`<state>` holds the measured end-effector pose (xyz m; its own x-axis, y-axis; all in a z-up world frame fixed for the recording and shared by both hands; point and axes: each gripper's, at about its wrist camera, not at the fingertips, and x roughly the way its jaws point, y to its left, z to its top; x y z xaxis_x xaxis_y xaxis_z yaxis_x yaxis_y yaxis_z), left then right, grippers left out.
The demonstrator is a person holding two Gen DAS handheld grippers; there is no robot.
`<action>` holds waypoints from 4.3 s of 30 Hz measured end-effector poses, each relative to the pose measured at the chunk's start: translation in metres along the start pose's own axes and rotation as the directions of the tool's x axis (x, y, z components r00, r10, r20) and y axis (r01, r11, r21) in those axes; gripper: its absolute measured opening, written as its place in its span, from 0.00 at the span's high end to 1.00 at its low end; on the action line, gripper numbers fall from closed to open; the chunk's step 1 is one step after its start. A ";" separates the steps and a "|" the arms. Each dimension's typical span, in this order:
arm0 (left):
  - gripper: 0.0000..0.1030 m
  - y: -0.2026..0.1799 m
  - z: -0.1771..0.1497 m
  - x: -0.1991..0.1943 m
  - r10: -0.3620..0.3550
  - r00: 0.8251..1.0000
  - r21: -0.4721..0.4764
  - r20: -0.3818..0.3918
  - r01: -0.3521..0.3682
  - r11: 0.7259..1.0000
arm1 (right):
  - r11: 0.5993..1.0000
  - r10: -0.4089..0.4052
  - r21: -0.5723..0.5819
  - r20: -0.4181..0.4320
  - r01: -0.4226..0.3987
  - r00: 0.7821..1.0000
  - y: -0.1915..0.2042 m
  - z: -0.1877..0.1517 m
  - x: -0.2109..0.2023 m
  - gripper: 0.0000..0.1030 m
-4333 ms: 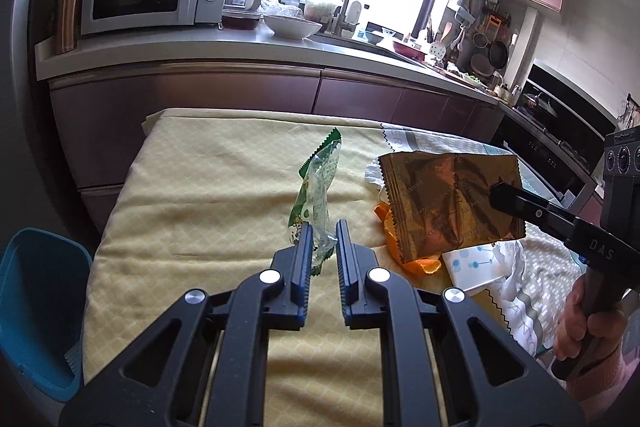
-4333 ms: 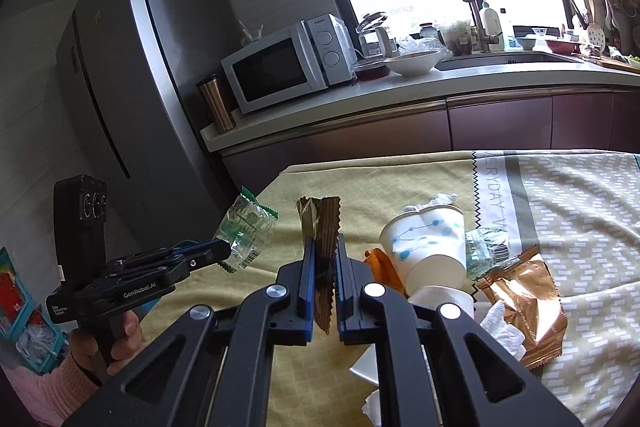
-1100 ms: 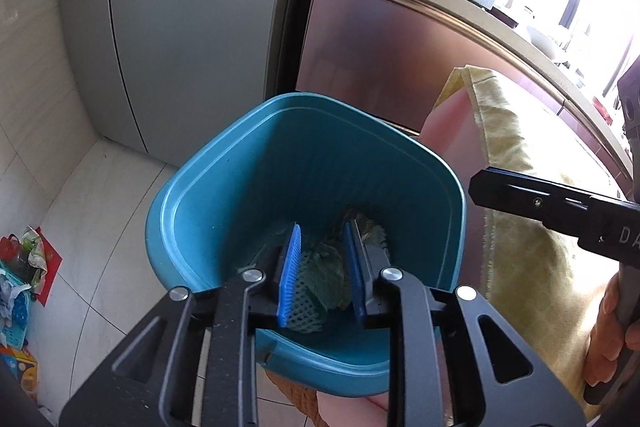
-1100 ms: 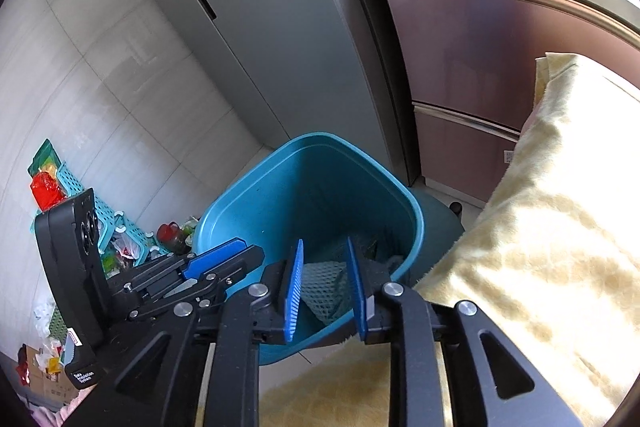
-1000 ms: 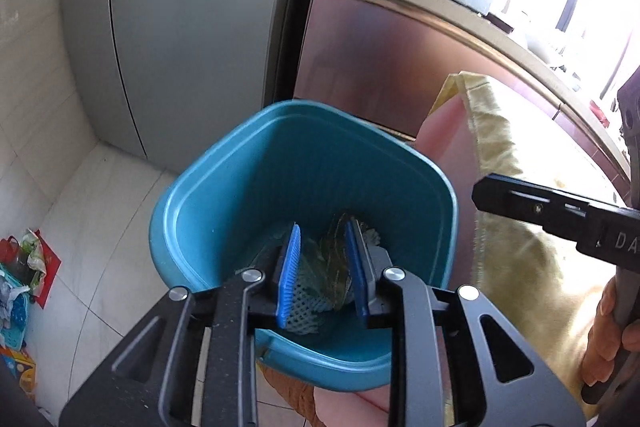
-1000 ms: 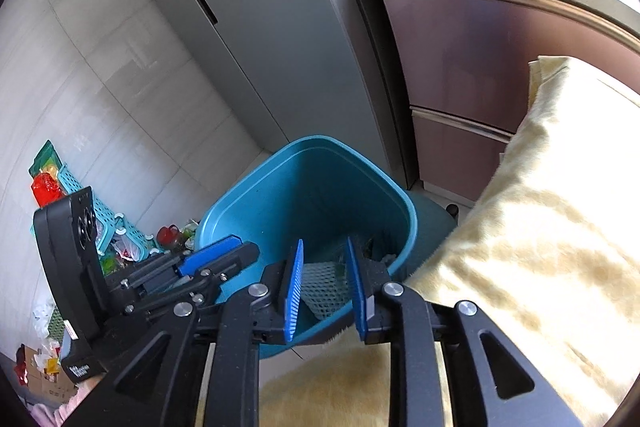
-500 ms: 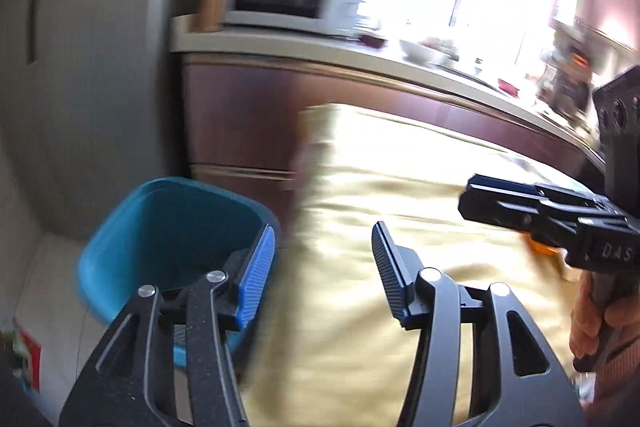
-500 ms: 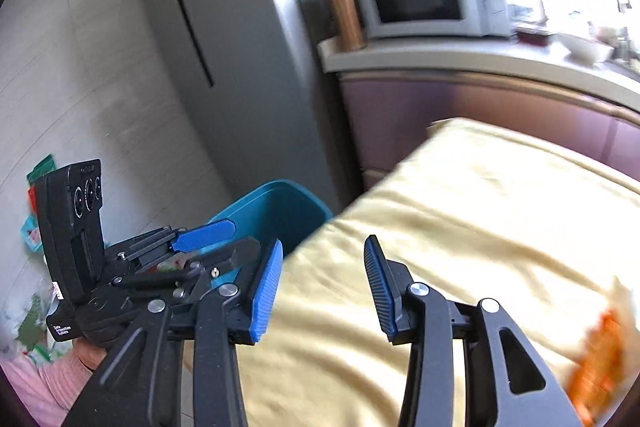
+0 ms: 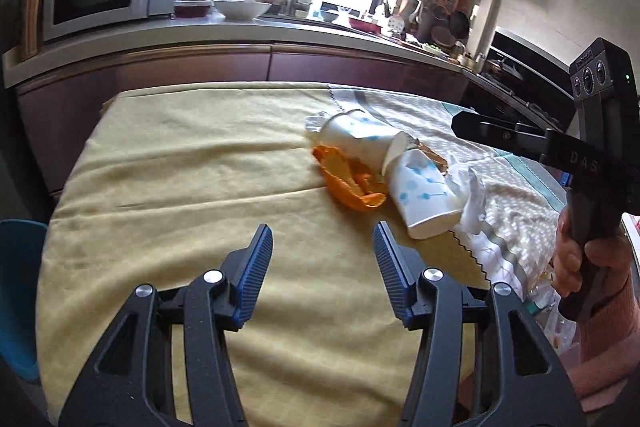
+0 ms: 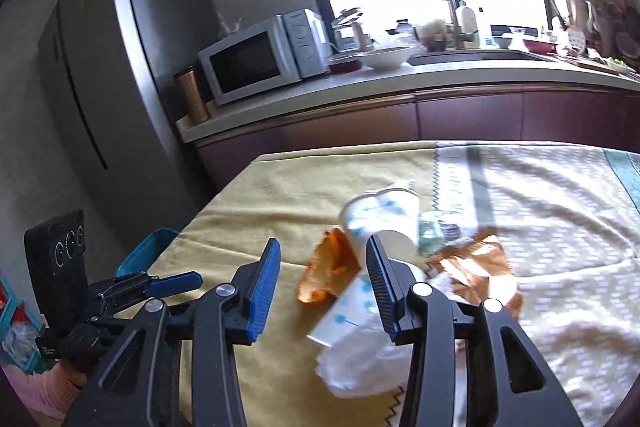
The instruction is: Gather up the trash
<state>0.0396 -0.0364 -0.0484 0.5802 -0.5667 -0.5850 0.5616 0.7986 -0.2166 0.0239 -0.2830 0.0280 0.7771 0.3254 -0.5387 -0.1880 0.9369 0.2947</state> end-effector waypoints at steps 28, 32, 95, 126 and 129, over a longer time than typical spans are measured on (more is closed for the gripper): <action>0.72 -0.060 0.008 0.095 -0.233 0.946 -0.070 -0.226 0.223 0.972 | 0.952 0.128 0.288 -0.085 -0.099 0.988 -0.086 -0.055 0.005 0.67; 0.87 -0.058 0.008 0.095 -0.233 0.948 -0.085 -0.219 0.220 0.972 | 0.956 0.124 0.277 -0.072 -0.099 0.990 -0.088 -0.055 -0.002 0.75; 0.96 0.062 -0.005 -0.064 0.155 0.988 -0.193 0.028 -0.146 0.970 | 0.947 0.317 -0.019 -0.116 -0.321 0.941 0.057 -0.010 0.045 0.79; 0.96 0.167 -0.039 -0.145 0.437 0.899 -0.406 0.029 -0.388 0.827 | 0.840 0.481 -0.125 -0.281 -0.528 0.831 0.183 0.006 0.125 0.79; 0.96 0.177 -0.043 -0.151 0.463 0.886 -0.423 0.019 -0.412 0.807 | 0.828 0.489 -0.136 -0.302 -0.545 0.818 0.197 0.007 0.134 0.79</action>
<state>0.0261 0.1995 -0.0323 0.7855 -0.1362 -0.6037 -0.0361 0.9637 -0.2644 0.0948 -0.0563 0.0194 0.3629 0.7631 -0.5348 -0.6606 0.6154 0.4300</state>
